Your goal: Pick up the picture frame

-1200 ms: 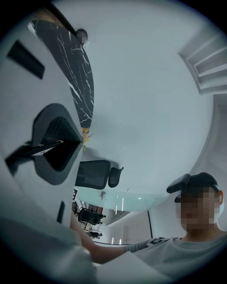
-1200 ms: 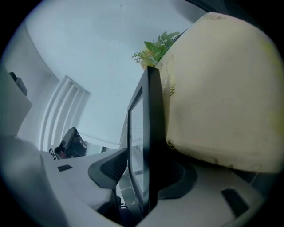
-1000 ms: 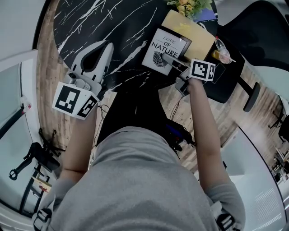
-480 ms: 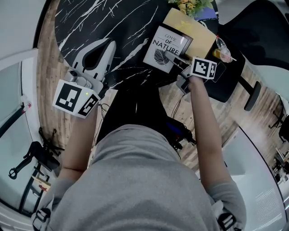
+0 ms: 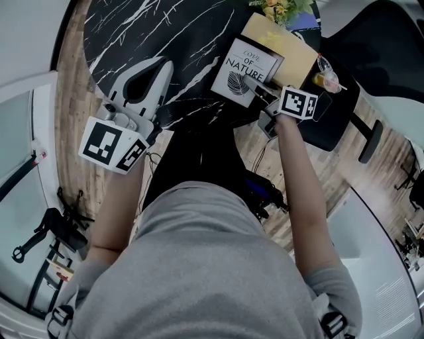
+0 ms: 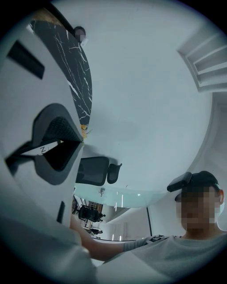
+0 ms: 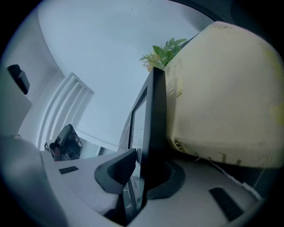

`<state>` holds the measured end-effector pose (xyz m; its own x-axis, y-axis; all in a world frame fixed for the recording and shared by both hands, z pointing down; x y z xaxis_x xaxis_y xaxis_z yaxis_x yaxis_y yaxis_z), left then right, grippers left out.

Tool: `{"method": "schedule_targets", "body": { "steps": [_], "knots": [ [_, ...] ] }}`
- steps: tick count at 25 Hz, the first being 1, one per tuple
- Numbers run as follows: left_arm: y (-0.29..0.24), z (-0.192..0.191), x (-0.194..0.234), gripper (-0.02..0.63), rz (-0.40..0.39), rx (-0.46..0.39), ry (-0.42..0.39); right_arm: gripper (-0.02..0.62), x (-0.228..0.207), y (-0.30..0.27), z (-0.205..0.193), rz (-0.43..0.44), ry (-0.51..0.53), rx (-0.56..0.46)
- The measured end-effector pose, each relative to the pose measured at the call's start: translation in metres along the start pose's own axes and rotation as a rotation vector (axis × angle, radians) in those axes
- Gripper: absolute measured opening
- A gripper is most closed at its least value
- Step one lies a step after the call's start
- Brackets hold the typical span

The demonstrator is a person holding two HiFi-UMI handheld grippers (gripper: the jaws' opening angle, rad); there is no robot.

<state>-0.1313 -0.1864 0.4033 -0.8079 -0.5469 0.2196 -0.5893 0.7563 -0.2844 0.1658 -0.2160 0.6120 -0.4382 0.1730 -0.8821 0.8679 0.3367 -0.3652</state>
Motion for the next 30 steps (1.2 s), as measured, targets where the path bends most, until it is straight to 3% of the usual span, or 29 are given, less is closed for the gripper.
{"method": "schedule_targets", "body": {
  "steps": [12, 30],
  "knots": [
    [0.006, 0.006, 0.004, 0.006, 0.006, -0.018, -0.007, 0.04, 0.014, -0.003, 0.002, 0.053, 0.02, -0.015],
    [0.02, 0.018, 0.011, 0.006, 0.022, -0.059, -0.016, 0.031, 0.038, -0.004, 0.014, 0.097, 0.058, -0.005]
  ]
}}
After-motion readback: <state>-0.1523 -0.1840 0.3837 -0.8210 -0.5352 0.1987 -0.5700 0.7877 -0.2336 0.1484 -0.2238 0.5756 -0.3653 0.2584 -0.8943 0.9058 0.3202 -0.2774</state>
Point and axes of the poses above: the fingertips, and each gripper's own axes: y backward along the fingers, x to its left, z out of its top, the point moved 9 cm from there along y, backward along the fingers, and after that the axes turned 2 degrees about z, right-handed, at the moved point
